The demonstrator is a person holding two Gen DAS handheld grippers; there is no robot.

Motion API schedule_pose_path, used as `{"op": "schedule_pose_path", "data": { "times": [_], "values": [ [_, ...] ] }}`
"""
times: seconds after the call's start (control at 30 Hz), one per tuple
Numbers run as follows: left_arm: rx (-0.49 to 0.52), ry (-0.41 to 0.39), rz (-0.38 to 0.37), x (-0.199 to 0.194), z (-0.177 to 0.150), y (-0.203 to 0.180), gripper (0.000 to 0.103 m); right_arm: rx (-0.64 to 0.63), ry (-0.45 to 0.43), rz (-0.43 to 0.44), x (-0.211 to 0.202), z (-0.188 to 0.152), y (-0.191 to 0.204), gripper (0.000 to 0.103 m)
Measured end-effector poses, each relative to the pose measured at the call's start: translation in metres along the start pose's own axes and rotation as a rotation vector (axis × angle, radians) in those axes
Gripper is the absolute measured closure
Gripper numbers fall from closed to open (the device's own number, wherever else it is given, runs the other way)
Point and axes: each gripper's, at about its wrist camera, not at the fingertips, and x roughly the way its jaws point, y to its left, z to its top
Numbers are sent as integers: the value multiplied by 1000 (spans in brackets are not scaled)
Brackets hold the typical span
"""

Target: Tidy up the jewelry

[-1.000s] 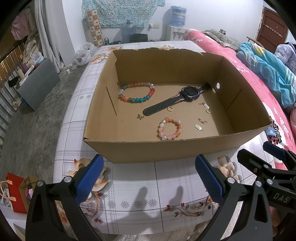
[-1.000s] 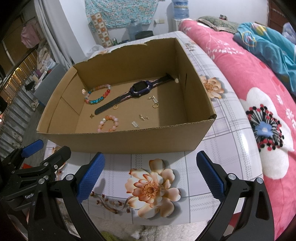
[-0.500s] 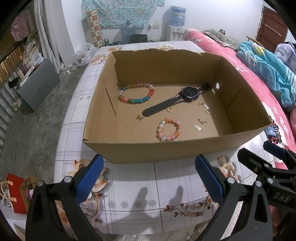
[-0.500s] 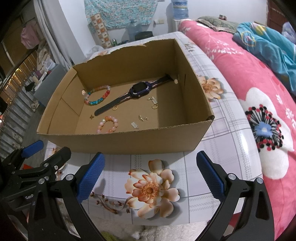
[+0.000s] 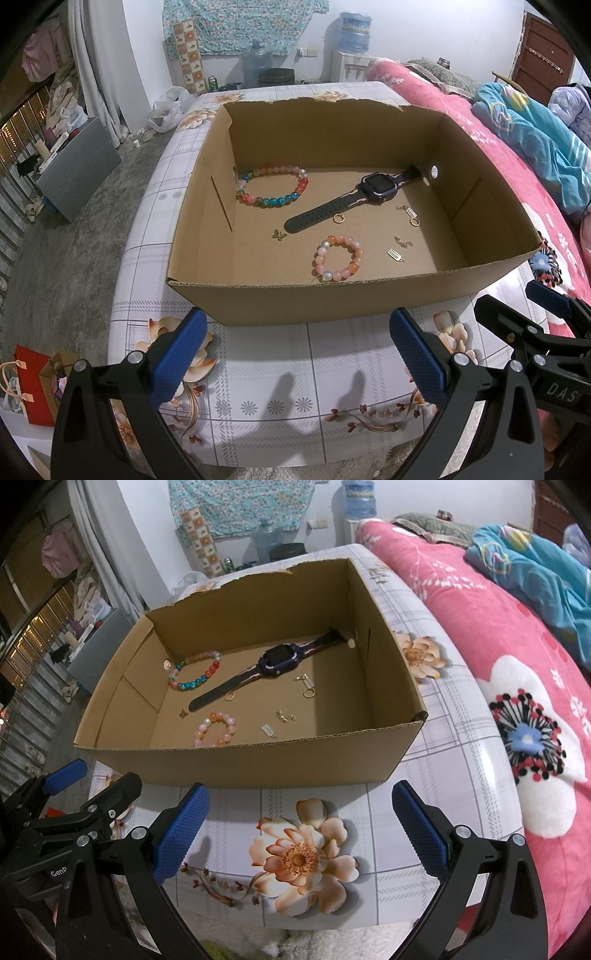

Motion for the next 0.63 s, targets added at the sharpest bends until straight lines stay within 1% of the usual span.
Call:
{"op": "schedule_pose_path", "data": {
  "times": [0.63],
  "values": [
    [-4,12,-7,0,1,0,6,0,0,0,-1,0,0,8]
  ]
}}
